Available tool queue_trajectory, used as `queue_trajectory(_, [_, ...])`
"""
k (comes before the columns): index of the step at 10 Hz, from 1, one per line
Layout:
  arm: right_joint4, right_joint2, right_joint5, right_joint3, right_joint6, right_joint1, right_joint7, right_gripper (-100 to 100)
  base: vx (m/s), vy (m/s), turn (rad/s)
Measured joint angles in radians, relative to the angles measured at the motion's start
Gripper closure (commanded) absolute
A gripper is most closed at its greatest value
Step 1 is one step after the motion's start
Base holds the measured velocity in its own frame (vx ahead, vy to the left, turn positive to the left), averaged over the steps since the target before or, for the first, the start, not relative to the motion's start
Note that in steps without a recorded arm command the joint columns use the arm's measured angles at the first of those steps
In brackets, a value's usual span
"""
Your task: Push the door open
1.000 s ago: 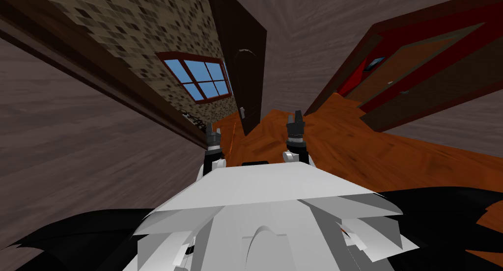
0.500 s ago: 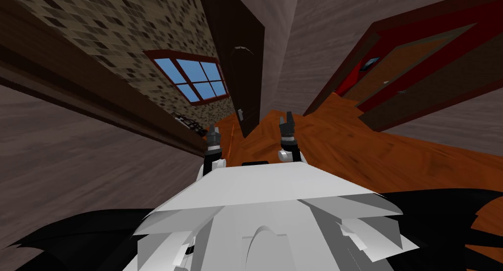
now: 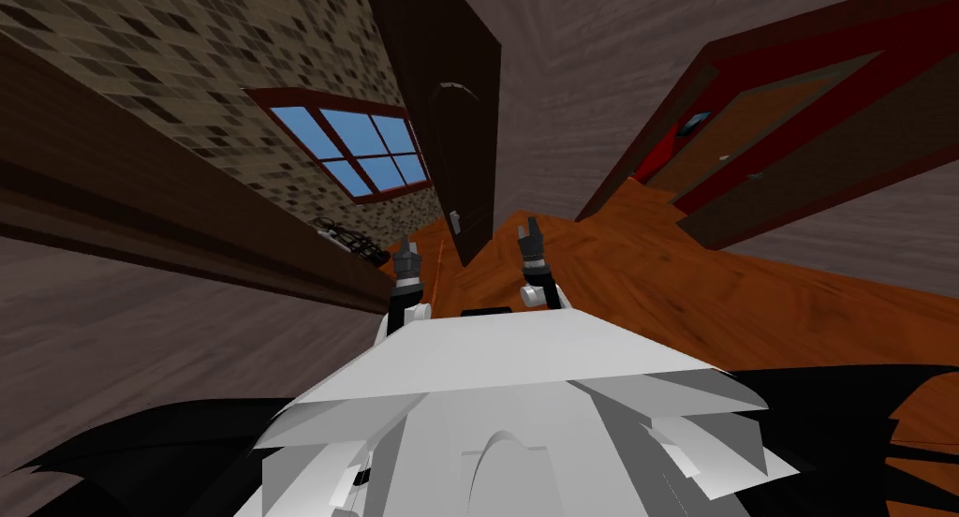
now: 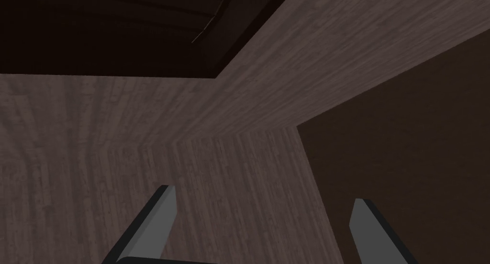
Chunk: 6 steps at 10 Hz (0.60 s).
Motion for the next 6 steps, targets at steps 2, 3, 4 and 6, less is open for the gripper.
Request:
queue_trajectory(2, [0.046, -0.004, -0.005, 0.044, 0.009, -0.034, -0.017, -100, 0.156, -0.011, -0.064])
queue_trajectory(3, [0.07, -0.008, -0.007, 0.072, 0.008, -0.043, -0.024, -100, 0.149, -0.009, -0.066])
queue_trajectory(4, [0.086, -0.016, -0.013, 0.09, 0.014, -0.058, -0.036, -100, 0.116, 0.0, -0.044])
queue_trajectory(6, [0.121, -0.019, -0.017, 0.125, 0.02, -0.081, -0.051, -100, 0.096, -0.006, -0.051])
